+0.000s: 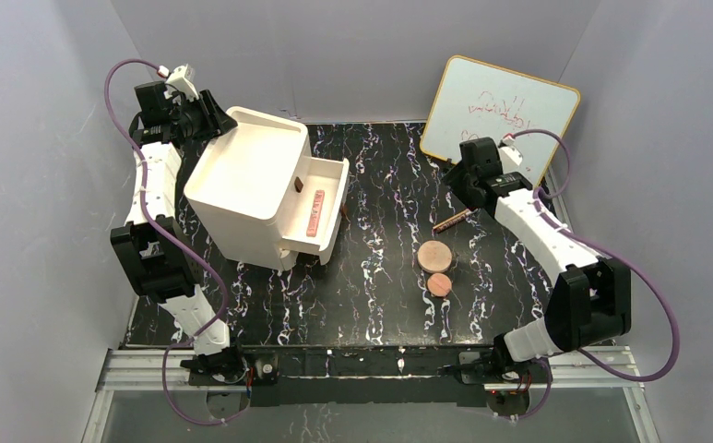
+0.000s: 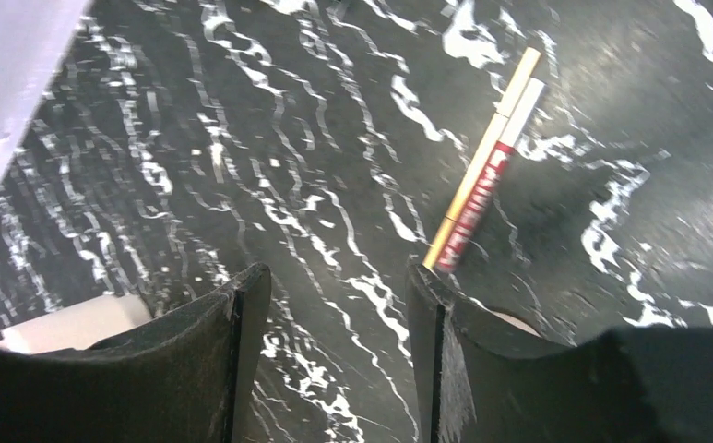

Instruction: Organize the makeup

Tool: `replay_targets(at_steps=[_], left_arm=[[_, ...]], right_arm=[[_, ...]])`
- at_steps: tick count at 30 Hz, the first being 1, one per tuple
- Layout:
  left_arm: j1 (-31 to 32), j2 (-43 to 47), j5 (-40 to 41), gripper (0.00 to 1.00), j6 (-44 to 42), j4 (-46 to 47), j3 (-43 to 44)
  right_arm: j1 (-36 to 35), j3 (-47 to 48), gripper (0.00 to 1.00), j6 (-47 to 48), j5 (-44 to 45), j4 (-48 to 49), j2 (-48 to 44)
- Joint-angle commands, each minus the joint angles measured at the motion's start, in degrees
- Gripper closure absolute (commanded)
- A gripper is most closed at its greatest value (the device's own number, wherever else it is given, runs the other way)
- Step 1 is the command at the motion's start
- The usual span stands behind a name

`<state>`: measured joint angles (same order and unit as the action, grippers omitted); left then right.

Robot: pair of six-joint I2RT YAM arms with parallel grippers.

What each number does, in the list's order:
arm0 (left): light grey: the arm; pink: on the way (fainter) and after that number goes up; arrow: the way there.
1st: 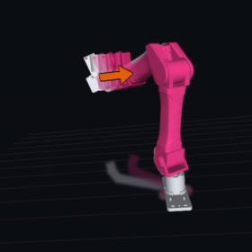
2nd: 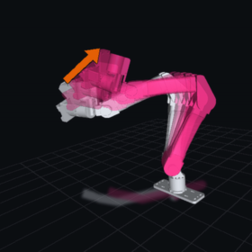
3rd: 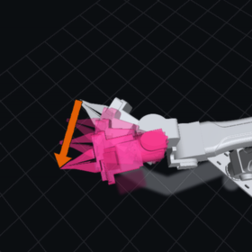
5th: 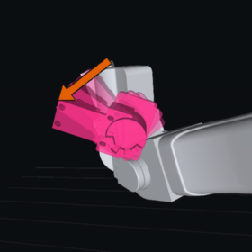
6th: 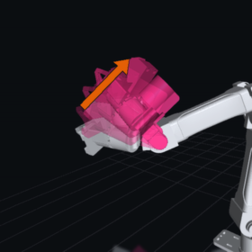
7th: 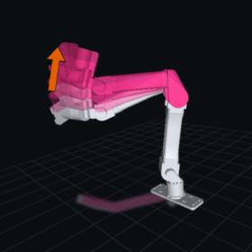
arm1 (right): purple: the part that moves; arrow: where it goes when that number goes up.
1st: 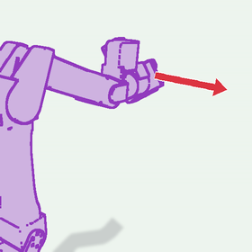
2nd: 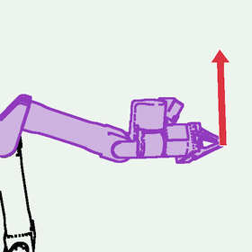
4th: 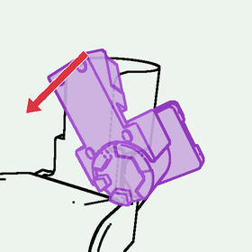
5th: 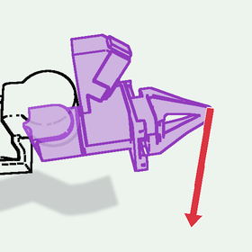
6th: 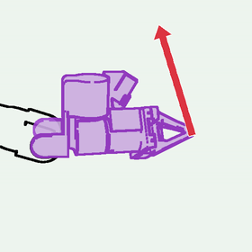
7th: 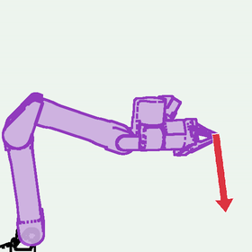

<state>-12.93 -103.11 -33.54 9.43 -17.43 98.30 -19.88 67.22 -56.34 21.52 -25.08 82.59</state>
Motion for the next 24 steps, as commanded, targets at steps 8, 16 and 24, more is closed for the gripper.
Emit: replay_targets(at_steps=[8, 16, 24], left_arm=[[1.07, -1.47, -0.83, 0.58, -0.20, -3.65, -0.04], [1.06, -1.56, -0.83, 0.56, -0.20, -3.69, 0.00], [1.08, -1.74, -0.83, 0.56, -0.29, -3.71, -0.02]], right_arm=[[3.38, 1.47, 0.38, -9.89, 0.24, -13.06, 4.08], [6.22, 1.13, 0.39, -10.77, -2.88, -13.49, 10.37], [8.82, -0.25, 0.41, -9.74, -5.24, -10.57, 14.37]])
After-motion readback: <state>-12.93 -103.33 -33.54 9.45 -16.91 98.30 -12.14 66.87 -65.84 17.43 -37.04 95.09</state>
